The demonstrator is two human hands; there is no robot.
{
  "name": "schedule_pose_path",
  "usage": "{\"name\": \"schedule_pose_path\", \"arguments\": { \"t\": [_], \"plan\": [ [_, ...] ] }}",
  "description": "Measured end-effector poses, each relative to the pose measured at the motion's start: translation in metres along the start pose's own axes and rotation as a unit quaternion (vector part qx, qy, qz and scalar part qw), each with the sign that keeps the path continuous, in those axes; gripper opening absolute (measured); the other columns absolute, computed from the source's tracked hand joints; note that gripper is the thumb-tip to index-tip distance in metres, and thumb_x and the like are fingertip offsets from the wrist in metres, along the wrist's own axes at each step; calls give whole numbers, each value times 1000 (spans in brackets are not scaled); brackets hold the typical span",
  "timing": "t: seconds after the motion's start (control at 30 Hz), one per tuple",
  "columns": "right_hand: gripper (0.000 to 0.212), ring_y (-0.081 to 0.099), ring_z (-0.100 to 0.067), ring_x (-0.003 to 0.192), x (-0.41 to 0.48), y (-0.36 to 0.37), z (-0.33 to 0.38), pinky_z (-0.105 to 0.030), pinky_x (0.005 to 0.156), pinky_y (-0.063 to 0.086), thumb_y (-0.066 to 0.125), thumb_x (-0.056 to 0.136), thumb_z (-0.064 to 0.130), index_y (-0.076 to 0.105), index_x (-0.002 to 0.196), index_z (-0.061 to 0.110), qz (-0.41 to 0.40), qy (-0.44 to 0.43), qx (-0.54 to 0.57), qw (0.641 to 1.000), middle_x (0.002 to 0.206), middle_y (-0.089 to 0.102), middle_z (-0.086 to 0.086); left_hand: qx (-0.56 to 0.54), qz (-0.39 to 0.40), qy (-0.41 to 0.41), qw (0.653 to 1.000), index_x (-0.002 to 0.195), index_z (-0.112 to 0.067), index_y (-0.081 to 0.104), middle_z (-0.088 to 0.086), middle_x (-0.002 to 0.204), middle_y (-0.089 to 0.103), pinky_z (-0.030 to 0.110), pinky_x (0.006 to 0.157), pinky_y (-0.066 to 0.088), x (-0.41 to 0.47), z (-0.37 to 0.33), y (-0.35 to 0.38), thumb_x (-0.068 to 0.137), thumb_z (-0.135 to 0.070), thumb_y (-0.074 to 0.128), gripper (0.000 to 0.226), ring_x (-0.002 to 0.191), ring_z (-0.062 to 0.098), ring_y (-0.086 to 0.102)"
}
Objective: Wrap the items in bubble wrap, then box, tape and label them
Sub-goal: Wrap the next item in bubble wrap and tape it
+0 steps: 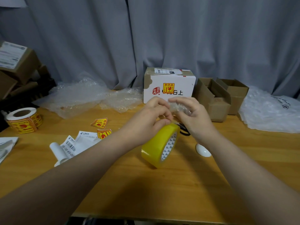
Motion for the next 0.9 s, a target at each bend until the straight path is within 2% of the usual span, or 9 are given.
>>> {"name": "schedule_pose_path", "arguments": {
  "t": [0.17, 0.27, 0.33, 0.43, 0.53, 0.63, 0.7, 0.77, 0.9],
  "plan": [
    [37, 52, -12, 118, -6, 1, -6, -20, 93, 47, 59, 78, -13, 71, 94, 18, -23, 15, 33, 999, 117, 55, -4, 4, -47, -33, 998, 90, -19, 66, -14, 89, 48, 5, 75, 34, -1, 8, -2, 89, -16, 62, 6, 84, 0, 48],
    [17, 49, -10, 122, -13, 3, -13, -39, 100, 45, 67, 74, 22, 73, 88, 28, -38, 29, 69, 996, 115, 53, 8, 7, -73, -44, 996, 92, -16, 66, -16, 84, 49, 1, 72, 31, -3, 11, -1, 89, -14, 61, 6, 80, -3, 47],
    [18, 46, -10, 125, -16, 3, -16, -46, 104, 42, 70, 71, 39, 74, 87, 33, -55, 31, 77, 995, 117, 54, 9, 6, -81, -46, 996, 92, -15, 66, -16, 83, 49, 1, 73, 32, -3, 11, -1, 89, -14, 62, 5, 80, -2, 47],
    [13, 49, -13, 124, -18, 4, -24, -51, 103, 42, 71, 76, 28, 74, 87, 35, -84, 33, 97, 991, 118, 57, 7, 12, -82, -42, 996, 92, -16, 65, -17, 82, 49, 8, 76, 32, -1, 11, 1, 89, -15, 62, 5, 83, 5, 49],
    [25, 54, -17, 117, -18, 5, -29, -45, 97, 47, 66, 84, 16, 70, 102, 33, -70, 25, 114, 991, 121, 58, 0, 11, -85, -26, 996, 90, -17, 64, -18, 83, 48, 26, 85, 37, -1, 9, 3, 88, -14, 62, 4, 90, 11, 52],
    [50, 55, -20, 119, -20, 8, -24, -32, 93, 51, 57, 91, -3, 52, 129, 29, -27, 17, 163, 986, 133, 52, -4, -11, -90, -40, 995, 88, -21, 62, -18, 83, 48, 24, 83, 37, -1, 10, 4, 89, -15, 61, 6, 87, 8, 50],
    [57, 55, -15, 121, -20, 8, -23, -23, 89, 51, 55, 92, -6, 44, 138, 25, -16, 22, 157, 987, 137, 48, -3, -13, -95, -54, 994, 85, -28, 57, -19, 83, 49, 31, 89, 40, 0, 11, 4, 89, -17, 61, 13, 88, 9, 51],
    [53, 53, -15, 123, -20, 8, -25, -20, 87, 50, 56, 91, -5, 45, 138, 18, -13, 25, 137, 990, 139, 49, -5, -7, -95, -72, 993, 81, -34, 53, -19, 82, 49, 42, 94, 41, 2, 11, 5, 89, -19, 61, 19, 91, 13, 51],
    [50, 53, -15, 124, -19, 6, -20, -23, 89, 50, 59, 88, -7, 53, 130, 18, -17, 21, 139, 990, 134, 54, -4, -3, -87, -95, 992, 79, -34, 54, -19, 76, 50, 45, 94, 41, 8, 12, 6, 89, -21, 62, 18, 86, 10, 50]
  ]
}}
Point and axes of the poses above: each hand's wrist, its own x-axis towards the middle knuckle, its own y-axis out of the palm, z = x × y, the point moved 7 cm from there along x, towards the middle knuckle
